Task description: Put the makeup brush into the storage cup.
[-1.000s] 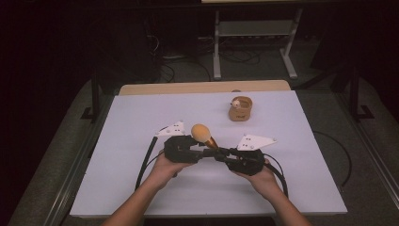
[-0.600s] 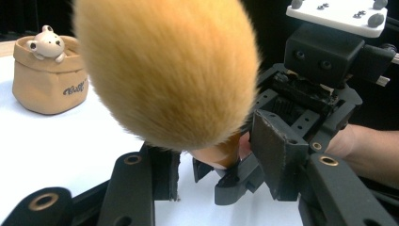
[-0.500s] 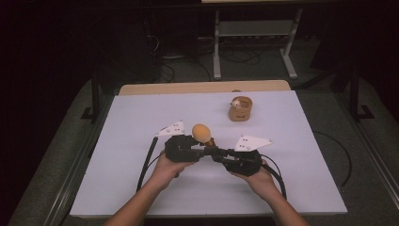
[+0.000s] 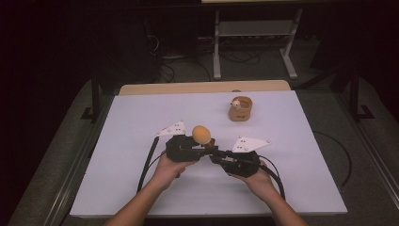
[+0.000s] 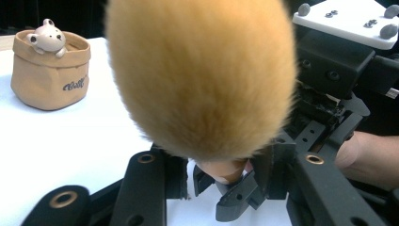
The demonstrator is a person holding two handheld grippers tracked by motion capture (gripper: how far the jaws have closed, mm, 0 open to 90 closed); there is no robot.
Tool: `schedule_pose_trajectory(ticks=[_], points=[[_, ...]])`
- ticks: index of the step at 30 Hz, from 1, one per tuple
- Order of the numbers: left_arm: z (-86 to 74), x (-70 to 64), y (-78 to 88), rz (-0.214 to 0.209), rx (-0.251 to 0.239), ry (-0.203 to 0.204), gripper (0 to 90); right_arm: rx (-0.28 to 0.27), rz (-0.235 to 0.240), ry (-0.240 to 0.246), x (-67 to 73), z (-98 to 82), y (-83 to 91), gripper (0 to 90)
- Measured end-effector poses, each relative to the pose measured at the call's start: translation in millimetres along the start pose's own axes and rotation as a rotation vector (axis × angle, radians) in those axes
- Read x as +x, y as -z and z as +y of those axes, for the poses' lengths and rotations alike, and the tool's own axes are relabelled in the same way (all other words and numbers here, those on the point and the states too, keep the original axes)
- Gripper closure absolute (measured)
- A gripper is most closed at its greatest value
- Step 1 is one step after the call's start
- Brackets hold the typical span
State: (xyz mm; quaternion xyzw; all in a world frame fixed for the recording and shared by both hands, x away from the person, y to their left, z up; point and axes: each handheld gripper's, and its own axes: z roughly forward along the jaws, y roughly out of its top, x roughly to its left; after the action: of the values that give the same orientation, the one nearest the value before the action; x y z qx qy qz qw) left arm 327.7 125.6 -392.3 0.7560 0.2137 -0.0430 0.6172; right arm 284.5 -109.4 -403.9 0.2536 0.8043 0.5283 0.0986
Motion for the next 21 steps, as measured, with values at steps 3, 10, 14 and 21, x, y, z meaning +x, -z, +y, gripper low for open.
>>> schedule_pose_trajectory(ticks=[3,10,14,21], points=[[0.0,0.1,-0.2,-0.005,0.001,0.001,62.4,-0.001,0.0,0.003,0.2,-0.4,-0.4,73.4],[-0.2,-0.2,-0.8,-0.011,0.003,0.008,63.7,0.004,0.001,0.0,0.9,-0.7,-0.9,73.3],[0.0,-0.3,-1.4,-0.021,0.006,0.012,64.6,0.005,0.001,0.004,0.7,-1.0,-1.1,73.2],[1.3,-2.6,-1.4,-0.02,0.013,0.006,65.5,0.004,0.0,0.01,1.0,-1.1,-1.1,73.0]])
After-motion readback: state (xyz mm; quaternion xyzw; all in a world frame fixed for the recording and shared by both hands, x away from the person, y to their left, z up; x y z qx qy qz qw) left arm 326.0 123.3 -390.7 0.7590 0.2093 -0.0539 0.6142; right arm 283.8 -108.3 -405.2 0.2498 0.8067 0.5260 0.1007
